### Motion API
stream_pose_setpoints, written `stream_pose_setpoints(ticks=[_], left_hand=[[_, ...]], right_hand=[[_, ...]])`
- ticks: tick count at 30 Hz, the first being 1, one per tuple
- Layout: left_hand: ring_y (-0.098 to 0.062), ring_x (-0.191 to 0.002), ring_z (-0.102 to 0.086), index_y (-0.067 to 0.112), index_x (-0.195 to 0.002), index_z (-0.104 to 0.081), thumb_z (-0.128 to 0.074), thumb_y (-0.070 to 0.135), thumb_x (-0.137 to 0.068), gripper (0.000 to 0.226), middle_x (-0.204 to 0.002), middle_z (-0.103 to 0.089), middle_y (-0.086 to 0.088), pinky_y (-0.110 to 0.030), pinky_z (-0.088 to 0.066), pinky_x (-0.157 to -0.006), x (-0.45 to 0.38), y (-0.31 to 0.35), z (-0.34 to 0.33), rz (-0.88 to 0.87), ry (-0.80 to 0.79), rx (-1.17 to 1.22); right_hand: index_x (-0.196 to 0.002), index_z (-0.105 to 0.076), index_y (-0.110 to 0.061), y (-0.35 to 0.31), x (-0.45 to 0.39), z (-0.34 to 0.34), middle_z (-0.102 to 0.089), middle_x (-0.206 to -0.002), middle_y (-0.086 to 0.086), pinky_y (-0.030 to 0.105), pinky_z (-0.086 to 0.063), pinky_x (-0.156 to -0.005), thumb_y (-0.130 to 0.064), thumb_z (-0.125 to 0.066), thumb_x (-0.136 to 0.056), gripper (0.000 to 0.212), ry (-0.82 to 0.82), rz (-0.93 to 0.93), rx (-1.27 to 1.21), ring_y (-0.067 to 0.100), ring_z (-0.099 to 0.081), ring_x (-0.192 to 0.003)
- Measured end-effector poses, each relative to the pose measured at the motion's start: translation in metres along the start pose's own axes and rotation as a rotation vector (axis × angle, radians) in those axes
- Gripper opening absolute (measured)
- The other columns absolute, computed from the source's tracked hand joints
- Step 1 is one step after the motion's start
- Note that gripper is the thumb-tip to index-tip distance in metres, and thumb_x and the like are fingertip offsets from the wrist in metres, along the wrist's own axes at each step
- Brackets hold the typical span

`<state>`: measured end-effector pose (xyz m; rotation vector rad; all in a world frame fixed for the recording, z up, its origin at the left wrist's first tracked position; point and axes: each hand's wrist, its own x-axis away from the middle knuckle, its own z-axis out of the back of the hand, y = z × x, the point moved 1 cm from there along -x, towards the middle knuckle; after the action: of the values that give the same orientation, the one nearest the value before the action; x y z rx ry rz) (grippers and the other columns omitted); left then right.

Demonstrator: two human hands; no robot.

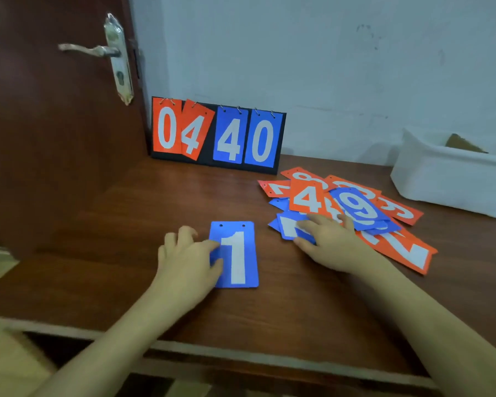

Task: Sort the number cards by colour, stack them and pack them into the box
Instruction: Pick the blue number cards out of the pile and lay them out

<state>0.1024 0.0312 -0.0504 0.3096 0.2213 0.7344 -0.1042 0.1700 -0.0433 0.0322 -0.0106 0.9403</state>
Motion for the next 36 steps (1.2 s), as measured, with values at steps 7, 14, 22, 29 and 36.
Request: stream_pose_setpoints(ticks=[7, 14, 22, 29, 36], left_hand=[[-0.016, -0.129, -0.038, 0.025, -0.133, -0.047, -0.039, 0.022, -0.093, 0.041, -0.142, -0.041, 0.007, -0.032, -0.028, -0.103, 0.020, -0.012, -0.001, -0.090, 0.071, -0.046], [-0.011, -0.137, -0.028, 0.031, -0.143, -0.027, -0.026, 0.042, -0.096, 0.048, -0.146, -0.038, 0.008, -0.030, -0.016, -0.108, 0.029, 0.011, -0.008, -0.234, 0.145, 0.019], [-0.012, -0.138, -0.026, 0.027, -0.140, -0.034, -0.040, 0.038, -0.095, 0.047, -0.150, -0.032, 0.009, -0.035, -0.012, -0.110, 0.001, 0.036, -0.018, -0.385, -0.112, -0.010], [-0.018, -0.134, -0.034, 0.037, -0.143, -0.024, -0.050, 0.035, -0.090, 0.059, -0.148, -0.036, 0.008, -0.039, -0.020, -0.108, -0.022, 0.064, -0.012, -0.568, -0.378, -0.069], [-0.012, -0.106, -0.052, 0.032, -0.125, -0.049, -0.061, 0.023, -0.086, 0.042, -0.111, -0.061, 0.012, -0.026, -0.046, -0.087, -0.002, 0.061, 0.006, -0.484, -0.127, 0.334]], right_hand=[[-0.098, -0.065, -0.011, -0.031, 0.015, 0.010, -0.065, -0.101, 0.007, 0.042, -0.025, -0.097, -0.026, -0.040, -0.099, 0.030, 0.360, 0.178, 0.307, 0.027, -0.058, -0.097], [-0.064, -0.060, -0.008, -0.057, 0.044, 0.022, -0.049, -0.056, 0.003, 0.030, -0.037, -0.056, -0.041, -0.048, -0.094, 0.047, 0.211, 0.099, -0.486, 0.015, -0.045, -0.054], [-0.104, -0.054, -0.025, -0.015, 0.066, -0.002, -0.044, -0.115, 0.000, 0.036, -0.033, -0.092, -0.063, -0.066, -0.070, 0.053, -0.003, -0.212, -0.382, 0.022, -0.041, -0.113], [-0.088, -0.047, -0.028, -0.007, 0.075, -0.001, -0.050, -0.099, -0.003, 0.040, -0.040, -0.093, -0.037, -0.072, -0.078, 0.029, -0.099, -0.067, -0.622, 0.020, -0.048, -0.099], [-0.093, -0.061, -0.032, -0.009, 0.072, 0.015, -0.057, -0.103, -0.017, 0.037, -0.024, -0.100, -0.013, -0.065, -0.084, 0.021, 0.564, 0.064, -0.559, 0.017, -0.049, -0.111]])
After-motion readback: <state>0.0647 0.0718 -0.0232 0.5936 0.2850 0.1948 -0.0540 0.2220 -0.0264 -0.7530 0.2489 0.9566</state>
